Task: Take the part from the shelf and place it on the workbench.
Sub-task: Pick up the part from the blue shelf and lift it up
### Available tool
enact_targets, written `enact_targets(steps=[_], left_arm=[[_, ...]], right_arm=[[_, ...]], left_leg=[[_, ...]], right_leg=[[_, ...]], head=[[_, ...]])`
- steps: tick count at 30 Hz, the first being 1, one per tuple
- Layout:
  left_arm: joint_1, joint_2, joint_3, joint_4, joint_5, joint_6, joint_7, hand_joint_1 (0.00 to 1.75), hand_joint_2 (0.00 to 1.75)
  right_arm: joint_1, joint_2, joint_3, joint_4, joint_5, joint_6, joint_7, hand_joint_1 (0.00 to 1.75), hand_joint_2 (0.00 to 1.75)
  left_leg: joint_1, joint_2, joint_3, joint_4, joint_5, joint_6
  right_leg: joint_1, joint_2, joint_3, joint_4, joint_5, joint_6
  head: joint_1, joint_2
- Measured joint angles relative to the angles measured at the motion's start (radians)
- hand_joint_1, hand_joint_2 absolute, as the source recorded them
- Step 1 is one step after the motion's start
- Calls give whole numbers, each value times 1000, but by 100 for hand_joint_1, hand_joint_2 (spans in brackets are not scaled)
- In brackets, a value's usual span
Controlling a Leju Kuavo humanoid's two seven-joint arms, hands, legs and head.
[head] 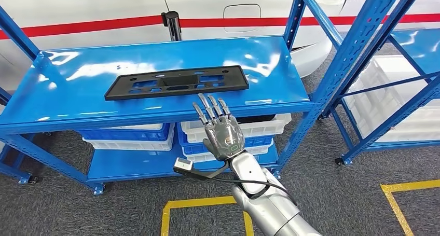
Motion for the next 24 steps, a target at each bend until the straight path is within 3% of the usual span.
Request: enact_targets(steps=[2,4,7,8,9,10,12,14,17,19,22,23,24], left_arm=[[-1,-1,0,0,-10,0,1,0,0],[-1,-2,-1,0,-17,-1,3,0,0],[-1,-2,-3,0,-22,-1,5,0,0],[-1,-2,-4,0,-23,-2,5,0,0],[-1,-3,-4,0,-23,-2,6,0,0],[-1,-3,-5,0,-24,-3,6,0,0],[0,-5,-5,0,-24,-4,6,0,0],[-1,-6,-5,0,-26,-4,6,0,0],[-2,-6,-6,0,-27,-4,6,0,0],[-3,-6,-6,0,-29,-5,6,0,0],[-3,-6,-7,0,-36,-7,7,0,0],[-2,-7,-7,0,-37,-7,7,0,0],[-2,-7,-7,0,-38,-7,8,0,0]], right_arm=[[4,-1,-1,0,1,-2,2,0,175],[8,-4,-2,-2,3,-2,5,0,175],[18,-14,-4,-3,5,-2,10,0,175],[23,-17,-4,-3,6,-3,11,0,175],[28,-20,-4,-2,6,-3,11,0,175],[31,-22,-4,-2,7,-3,12,0,175],[33,-24,-4,-3,9,-3,12,0,175],[33,-25,-4,-3,10,-3,12,0,175],[33,-24,-4,-4,12,-3,12,0,175],[33,-22,-4,-5,15,-4,12,0,175],[33,-19,-4,-6,25,-11,12,0,175],[34,-19,-4,-6,27,-14,12,0,175],[34,-19,-4,-7,29,-17,12,0,175]], left_leg=[[-1,1,9,-11,1,8],[3,3,25,-28,4,19],[4,3,35,-34,0,28],[4,3,37,-34,-3,28],[4,2,39,-34,-5,27],[4,1,43,-33,-9,25],[2,0,53,-32,-18,16],[-3,-1,60,-28,-30,5],[2,1,64,-23,-45,-12],[8,1,52,15,-70,-24],[13,1,-42,198,-154,-38],[15,1,-75,249,-167,-40],[16,1,-93,266,-159,-42]], right_leg=[[-1,-1,2,-1,-5,12],[1,-5,-18,45,-27,15],[-2,-7,-125,236,-92,11],[-3,-7,-156,279,-100,15],[-5,-7,-168,284,-90,23],[-7,-8,-159,250,-65,32],[-10,-13,-101,108,4,47],[-10,-17,-57,11,44,40],[-12,-15,-44,-4,45,17],[-17,-13,-36,-7,43,3],[-17,-13,-26,-7,36,-10],[-16,-13,-24,-7,34,-12],[-16,-12,-21,-7,31,-12]], head=[[0,0],[1,0],[3,0],[2,0],[3,0],[3,0],[3,0],[1,0],[-2,0],[-5,0],[-10,0],[-10,0],[-10,0]])
